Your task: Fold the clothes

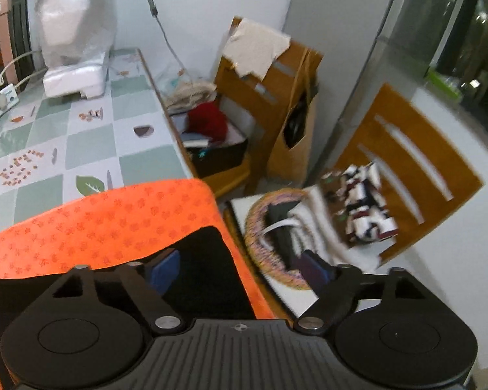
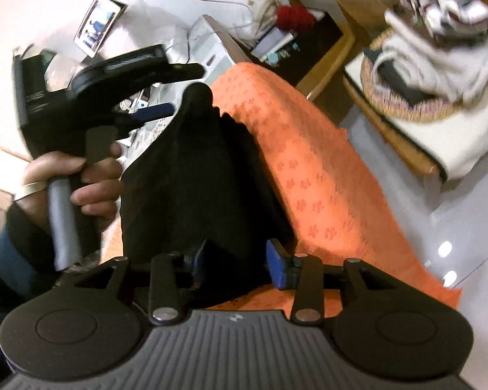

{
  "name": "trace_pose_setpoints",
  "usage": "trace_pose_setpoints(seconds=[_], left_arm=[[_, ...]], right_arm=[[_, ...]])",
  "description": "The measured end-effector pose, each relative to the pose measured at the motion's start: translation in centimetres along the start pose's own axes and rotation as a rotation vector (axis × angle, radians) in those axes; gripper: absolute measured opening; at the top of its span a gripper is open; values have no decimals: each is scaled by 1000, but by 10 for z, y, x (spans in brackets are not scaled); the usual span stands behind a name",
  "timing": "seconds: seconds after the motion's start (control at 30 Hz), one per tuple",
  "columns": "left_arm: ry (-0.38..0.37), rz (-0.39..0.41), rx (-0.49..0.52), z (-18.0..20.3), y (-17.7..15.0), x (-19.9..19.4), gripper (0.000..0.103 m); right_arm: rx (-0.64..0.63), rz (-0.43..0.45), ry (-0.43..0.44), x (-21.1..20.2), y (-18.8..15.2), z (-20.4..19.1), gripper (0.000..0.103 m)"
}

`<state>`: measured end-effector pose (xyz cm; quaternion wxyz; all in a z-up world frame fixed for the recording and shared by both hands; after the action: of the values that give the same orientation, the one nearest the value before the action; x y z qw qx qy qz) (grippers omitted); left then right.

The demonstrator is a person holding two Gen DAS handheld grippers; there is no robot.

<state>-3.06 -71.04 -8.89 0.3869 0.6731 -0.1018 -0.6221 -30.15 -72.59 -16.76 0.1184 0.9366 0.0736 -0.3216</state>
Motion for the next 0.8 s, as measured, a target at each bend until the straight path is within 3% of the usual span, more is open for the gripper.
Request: trace_pose_setpoints(seconds=[0.27, 0.6, 0.7, 0.8], left_arm=[[46, 36, -46, -39, -36, -84, 91], [141, 9, -209, -90, -129, -139, 91], [145, 1, -234, -98, -153, -145, 88], [108, -7, -246, -102, -170, -146, 76]], right_arm=[[-304, 90, -108, -21, 6, -60, 56], [-639, 70, -148, 23, 18, -137, 63], [-703, 54, -153, 42, 18, -155, 63], [-772, 55, -168, 61, 16, -169, 63]])
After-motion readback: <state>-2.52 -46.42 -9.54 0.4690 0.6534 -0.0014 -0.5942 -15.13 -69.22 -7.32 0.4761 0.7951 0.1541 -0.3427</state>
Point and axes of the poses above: each gripper's, at about its wrist camera, not at the fingertips, and x roughly the way its jaws point, z to its right, y to its top, the point moved 3 cm from there along x, roughly the way its jaws point, and after that the axes turned 10 degrees about x, right-handed, at the moved point
